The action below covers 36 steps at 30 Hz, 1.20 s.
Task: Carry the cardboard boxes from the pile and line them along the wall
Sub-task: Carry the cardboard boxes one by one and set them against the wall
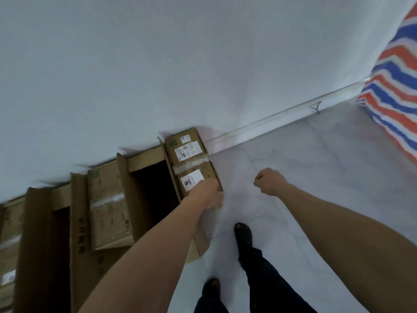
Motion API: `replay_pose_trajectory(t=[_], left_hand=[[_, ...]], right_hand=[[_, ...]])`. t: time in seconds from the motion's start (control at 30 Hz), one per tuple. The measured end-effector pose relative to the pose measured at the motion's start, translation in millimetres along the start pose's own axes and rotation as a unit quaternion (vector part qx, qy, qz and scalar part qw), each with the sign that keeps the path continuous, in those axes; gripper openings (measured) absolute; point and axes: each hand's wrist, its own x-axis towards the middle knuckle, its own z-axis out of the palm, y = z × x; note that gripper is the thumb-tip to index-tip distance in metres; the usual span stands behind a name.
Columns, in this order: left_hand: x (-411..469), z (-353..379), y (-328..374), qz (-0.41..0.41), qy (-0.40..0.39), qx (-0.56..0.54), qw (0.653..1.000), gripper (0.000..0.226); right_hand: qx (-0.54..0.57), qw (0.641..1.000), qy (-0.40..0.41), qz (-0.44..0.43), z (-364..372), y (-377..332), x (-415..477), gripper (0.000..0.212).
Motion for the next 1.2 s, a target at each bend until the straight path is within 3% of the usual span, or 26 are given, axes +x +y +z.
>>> replay_pose_trajectory(t=[0.13, 0.4, 0.67, 0.93, 1.2], left_hand=[[-49, 3, 32, 0.078, 0.085, 0.012, 0.993, 0.036], [-160, 25, 154, 0.251, 0.102, 0.094, 0.958, 0.034], [-283, 89, 284, 0.391, 0.11, 0.189, 0.894, 0.031], [-424, 236, 410, 0.51, 0.093, 0.241, 0.82, 0.027], [-567, 426, 511, 0.614, 0.044, 0.327, 0.717, 0.028]], right_hand=[[-0.049, 0.996, 0.073, 0.012, -10, 39, -92, 0.034], [-0.01, 0.97, 0.212, 0.117, -53, 143, -293, 0.029], [0.062, 0.909, 0.339, 0.233, -53, 252, -480, 0.031], [0.097, 0.856, 0.382, 0.334, 17, 404, -688, 0.031], [0.175, 0.759, 0.411, 0.474, 138, 553, -896, 0.033]])
